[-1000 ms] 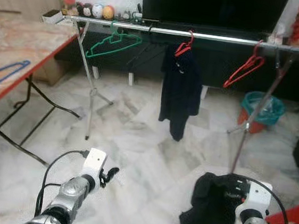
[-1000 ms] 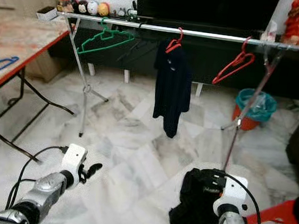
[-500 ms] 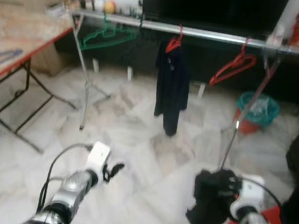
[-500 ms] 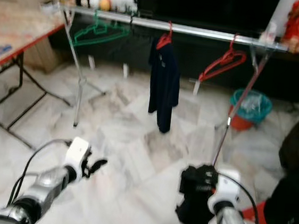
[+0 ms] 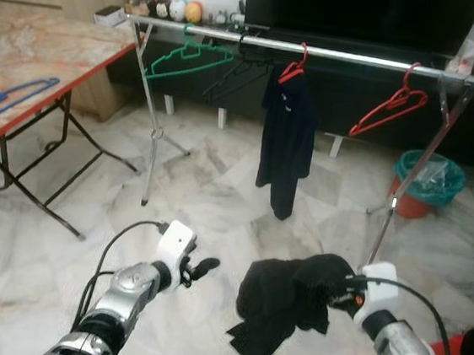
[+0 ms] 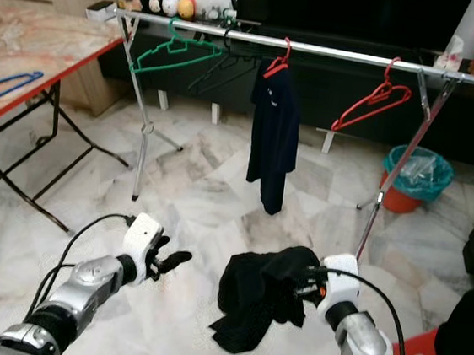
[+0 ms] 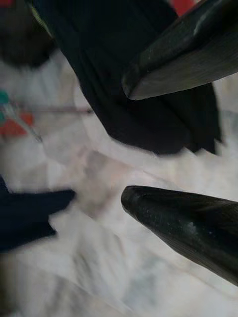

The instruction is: Hang hanger

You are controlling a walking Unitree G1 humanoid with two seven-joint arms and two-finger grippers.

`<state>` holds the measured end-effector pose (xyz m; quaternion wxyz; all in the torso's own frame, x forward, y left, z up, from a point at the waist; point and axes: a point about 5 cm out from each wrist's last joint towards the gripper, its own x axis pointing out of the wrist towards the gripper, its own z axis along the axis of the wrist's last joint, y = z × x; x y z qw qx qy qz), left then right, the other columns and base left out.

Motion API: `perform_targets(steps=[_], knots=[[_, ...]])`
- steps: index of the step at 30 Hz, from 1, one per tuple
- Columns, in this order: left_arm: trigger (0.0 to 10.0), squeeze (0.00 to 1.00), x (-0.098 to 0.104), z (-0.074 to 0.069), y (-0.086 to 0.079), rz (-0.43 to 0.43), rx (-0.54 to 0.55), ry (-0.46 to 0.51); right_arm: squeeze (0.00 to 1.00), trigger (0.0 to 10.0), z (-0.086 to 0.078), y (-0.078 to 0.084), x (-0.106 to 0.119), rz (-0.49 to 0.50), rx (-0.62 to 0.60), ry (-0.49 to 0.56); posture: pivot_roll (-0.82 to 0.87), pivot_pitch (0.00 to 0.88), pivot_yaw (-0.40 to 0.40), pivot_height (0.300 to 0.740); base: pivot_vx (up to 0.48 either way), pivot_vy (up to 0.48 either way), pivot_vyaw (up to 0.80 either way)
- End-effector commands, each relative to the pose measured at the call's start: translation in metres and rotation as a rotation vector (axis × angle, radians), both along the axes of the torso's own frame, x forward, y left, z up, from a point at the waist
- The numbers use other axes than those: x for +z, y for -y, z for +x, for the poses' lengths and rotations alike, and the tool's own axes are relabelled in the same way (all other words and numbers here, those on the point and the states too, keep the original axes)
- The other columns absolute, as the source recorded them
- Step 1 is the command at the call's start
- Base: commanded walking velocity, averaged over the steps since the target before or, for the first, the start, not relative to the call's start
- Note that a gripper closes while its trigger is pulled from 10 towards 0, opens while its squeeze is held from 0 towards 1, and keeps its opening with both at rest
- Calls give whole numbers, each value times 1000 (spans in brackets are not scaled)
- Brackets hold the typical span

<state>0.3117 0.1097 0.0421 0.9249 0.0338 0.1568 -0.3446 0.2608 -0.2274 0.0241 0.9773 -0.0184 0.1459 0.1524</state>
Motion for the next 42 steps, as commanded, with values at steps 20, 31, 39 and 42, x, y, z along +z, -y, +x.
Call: perform_targets(steps=[20, 31, 39, 42], knots=[[10000, 0, 20, -27, 44, 1, -476, -46, 0, 10000, 32, -36, 29, -137, 133, -42, -10, 0, 43, 740, 0, 0, 0], [10000, 0, 32, -30, 66, -39, -478, 12, 0, 10000, 41, -61, 42, -132, 123, -27, -4, 0, 59, 740, 0, 0, 0], [10000, 1000, 35, -37, 71, -44, -522, 13, 0, 10000, 48, -71, 45, -133, 46, -42, 7, 0, 91, 740, 0, 0, 0], [10000, 1000, 35, -38, 70, -30, -532, 16, 0, 10000, 51, -74, 47, -112, 6, -53, 5, 0, 97, 740, 0, 0, 0]])
